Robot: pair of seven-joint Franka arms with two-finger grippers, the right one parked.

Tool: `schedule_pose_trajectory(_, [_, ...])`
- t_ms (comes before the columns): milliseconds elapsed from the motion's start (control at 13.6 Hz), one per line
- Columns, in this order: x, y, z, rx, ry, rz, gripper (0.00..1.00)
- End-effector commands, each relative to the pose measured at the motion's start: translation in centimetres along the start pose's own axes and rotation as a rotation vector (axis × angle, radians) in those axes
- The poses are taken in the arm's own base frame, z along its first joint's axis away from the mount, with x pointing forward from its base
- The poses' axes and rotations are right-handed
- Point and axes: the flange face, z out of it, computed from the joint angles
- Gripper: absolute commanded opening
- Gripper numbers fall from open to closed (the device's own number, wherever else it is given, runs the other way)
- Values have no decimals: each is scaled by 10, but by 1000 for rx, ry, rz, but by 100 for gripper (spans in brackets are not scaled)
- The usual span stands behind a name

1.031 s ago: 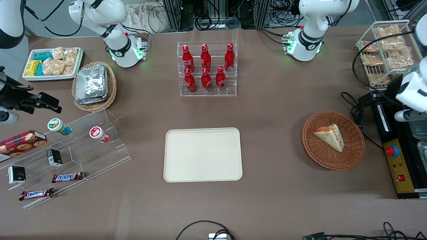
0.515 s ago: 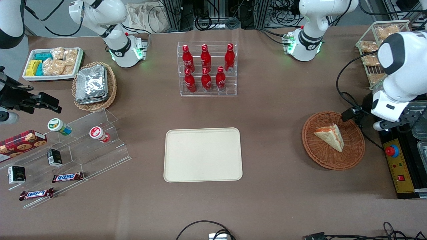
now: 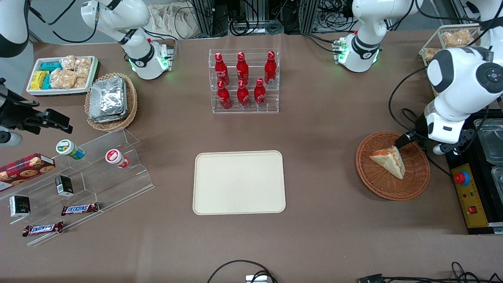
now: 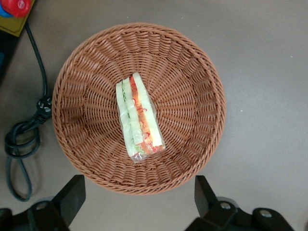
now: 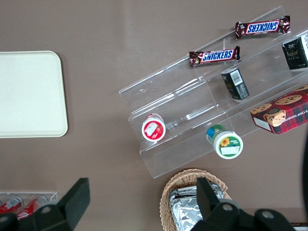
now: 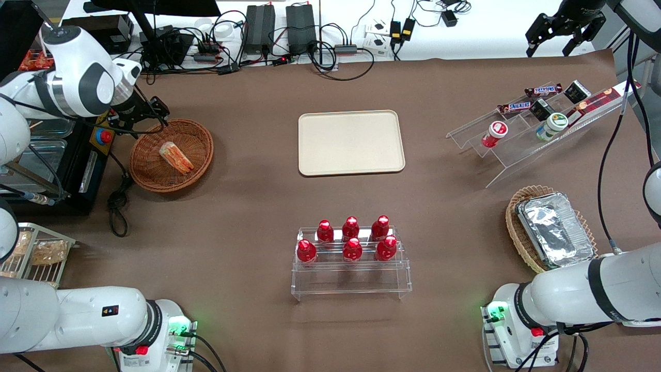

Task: Place sandwich from basket to tray
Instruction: 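Move the left gripper over the sandwich in the wicker basket, then lower the open left gripper around the sandwich and close it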

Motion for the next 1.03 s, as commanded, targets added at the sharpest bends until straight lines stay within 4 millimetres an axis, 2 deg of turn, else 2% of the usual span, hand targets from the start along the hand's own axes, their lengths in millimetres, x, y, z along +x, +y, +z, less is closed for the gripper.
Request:
schedule_pose_trajectory(0, [-11, -7, 29, -6, 26, -56, 100])
schedule_pose_trajectory(368, [-9, -9, 71, -16, 37, -80, 100])
schedule_pose_trajectory(957, [-2, -7, 116, -37, 62, -158, 100])
